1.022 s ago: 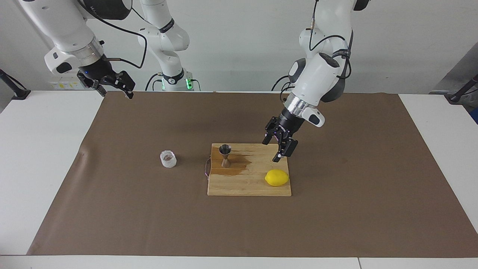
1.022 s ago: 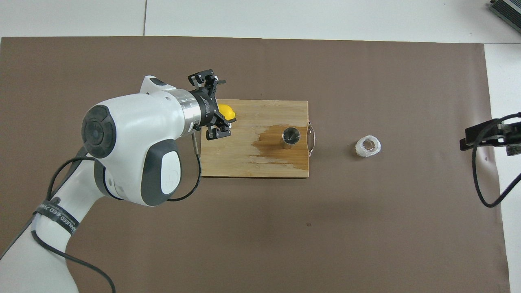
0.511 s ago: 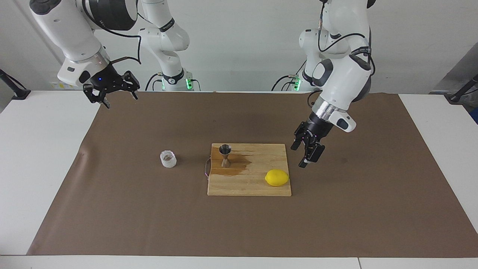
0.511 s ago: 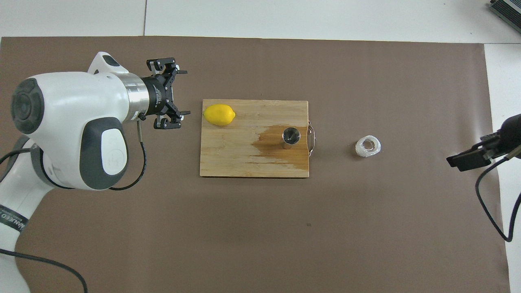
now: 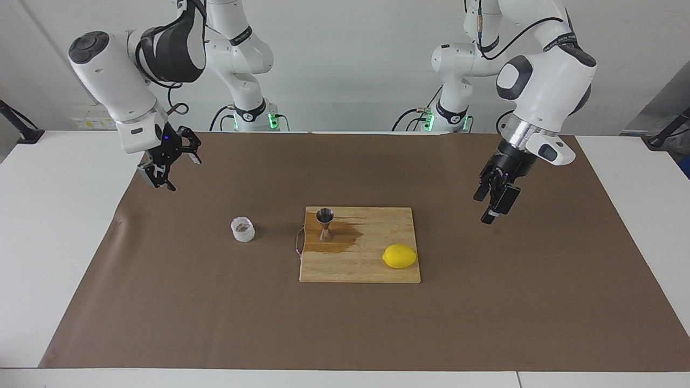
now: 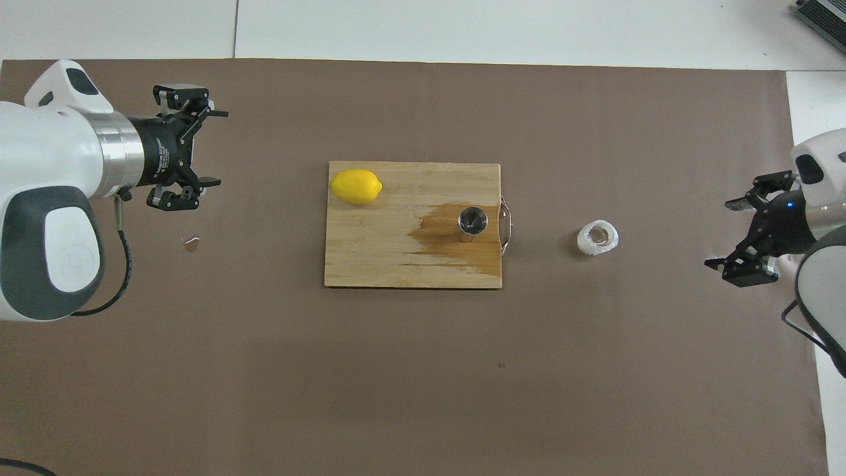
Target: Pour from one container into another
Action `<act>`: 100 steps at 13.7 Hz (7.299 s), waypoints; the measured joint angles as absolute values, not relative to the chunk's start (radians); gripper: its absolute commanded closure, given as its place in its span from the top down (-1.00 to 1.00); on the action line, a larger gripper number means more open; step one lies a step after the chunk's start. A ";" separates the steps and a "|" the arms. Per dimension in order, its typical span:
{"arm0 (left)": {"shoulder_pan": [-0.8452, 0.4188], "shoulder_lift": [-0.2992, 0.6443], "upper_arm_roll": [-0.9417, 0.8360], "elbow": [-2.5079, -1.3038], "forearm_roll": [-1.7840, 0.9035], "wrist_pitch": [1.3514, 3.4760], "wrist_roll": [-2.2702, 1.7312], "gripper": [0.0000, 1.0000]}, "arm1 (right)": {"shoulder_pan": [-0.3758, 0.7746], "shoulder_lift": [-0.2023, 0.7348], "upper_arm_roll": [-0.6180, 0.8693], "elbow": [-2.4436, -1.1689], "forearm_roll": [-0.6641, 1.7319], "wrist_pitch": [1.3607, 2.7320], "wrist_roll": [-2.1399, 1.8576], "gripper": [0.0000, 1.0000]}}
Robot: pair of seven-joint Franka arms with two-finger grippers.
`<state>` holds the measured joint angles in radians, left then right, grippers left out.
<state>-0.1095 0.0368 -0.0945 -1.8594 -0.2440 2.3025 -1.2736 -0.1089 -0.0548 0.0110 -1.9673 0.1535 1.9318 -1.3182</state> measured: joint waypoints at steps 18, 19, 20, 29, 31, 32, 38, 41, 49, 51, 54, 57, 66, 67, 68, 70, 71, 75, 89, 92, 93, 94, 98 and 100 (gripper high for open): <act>-0.105 -0.022 0.060 -1.669 -0.026 1.708 -0.112 1.00 | -0.137 0.291 0.009 -2.100 0.867 2.145 -2.067 1.00; -0.105 -0.041 0.059 -1.663 -0.026 1.674 -0.104 1.00 | -0.136 0.325 0.010 -2.100 0.903 2.169 -2.110 1.00; -0.105 -0.061 0.056 -1.661 -0.026 1.640 -0.098 1.00 | -0.134 0.343 0.011 -2.099 0.916 2.183 -2.126 1.00; -0.105 -0.099 0.031 -1.671 -0.026 1.593 -0.095 1.00 | -0.113 0.351 0.017 -2.092 0.922 2.213 -2.178 0.01; -0.105 -0.099 0.029 -1.671 -0.026 1.592 -0.095 1.00 | -0.111 0.348 0.017 -2.091 0.922 2.212 -2.179 -0.04; -0.100 -0.099 0.024 -1.671 -0.026 1.589 -0.094 1.00 | -0.111 0.348 0.017 -2.091 0.922 2.211 -2.179 -0.26; -0.002 -0.099 -0.048 -1.667 -0.025 1.571 -0.008 1.00 | -0.077 0.337 0.019 -2.066 0.920 2.215 -2.138 -0.29; 0.018 -0.099 -0.052 -1.667 -0.025 1.571 -0.005 1.00 | -0.008 0.279 0.021 -2.033 0.803 2.217 -1.913 -0.29; 0.027 -0.099 -0.067 -1.672 -0.025 1.571 -0.004 1.00 | 0.152 0.202 0.027 -1.913 0.536 2.156 -1.426 -0.29; 0.027 -0.099 -0.069 -1.672 -0.025 1.570 -0.004 1.00 | 0.197 0.202 0.028 -1.894 0.472 2.149 -1.335 -0.29; 0.034 -0.099 -0.068 -1.672 -0.025 1.570 -0.004 1.00 | 0.242 0.202 0.028 -1.862 0.382 2.143 -1.217 -0.29; 0.035 -0.099 -0.068 -1.672 -0.025 1.570 -0.004 1.00 | 0.278 0.202 0.028 -1.843 0.309 2.138 -1.145 -0.29; 0.035 -0.099 -0.068 -1.672 -0.025 1.570 -0.004 1.00 | 0.374 0.202 0.025 -1.835 0.086 2.118 -0.937 -0.32; 0.035 -0.099 -0.068 -1.672 -0.025 1.570 -0.004 1.00 | 0.375 0.202 0.025 -1.835 0.075 2.112 -0.920 -0.32; 0.035 -0.099 -0.068 -1.672 -0.025 1.570 -0.004 1.00 | 0.380 0.202 0.026 -1.833 0.055 2.108 -0.895 -0.32; 0.035 -0.099 -0.068 -1.672 -0.025 1.570 -0.004 1.00 | 0.392 0.202 0.027 -1.826 0.020 2.098 -0.846 -0.32; 0.035 -0.099 -0.068 -1.672 -0.025 1.570 -0.004 1.00 | 0.395 0.202 0.027 -1.821 0.004 2.088 -0.836 -0.31; 0.035 -0.099 -0.068 -1.672 -0.025 1.570 -0.004 1.00 | 0.403 0.207 0.028 -1.764 -0.028 2.038 -0.833 -0.31; 0.035 -0.099 -0.068 -1.672 -0.025 1.570 -0.004 1.00 | 0.442 0.258 0.028 -1.723 -0.184 1.949 -0.750 -0.32; 0.035 -0.099 -0.068 -1.672 -0.025 1.570 -0.004 1.00 | 0.450 0.258 0.028 -1.716 -0.185 1.936 -0.730 -0.33; 0.035 -0.099 -0.068 -1.672 -0.025 1.570 -0.004 1.00 | 0.452 0.258 0.028 -1.709 -0.185 1.925 -0.728 -0.34; 0.035 -0.099 -0.068 -1.672 -0.025 1.570 -0.004 1.00 | 0.452 0.258 0.028 -1.703 -0.185 1.918 -0.727 -0.34; 0.035 -0.099 -0.068 -1.672 -0.025 1.570 -0.004 1.00 | 0.452 0.258 0.028 -1.699 -0.194 1.913 -0.717 -0.34; 0.035 -0.099 -0.068 -1.672 -0.025 1.570 -0.004 1.00 | 0.452 0.258 0.028 -1.698 -0.196 1.912 -0.713 -0.34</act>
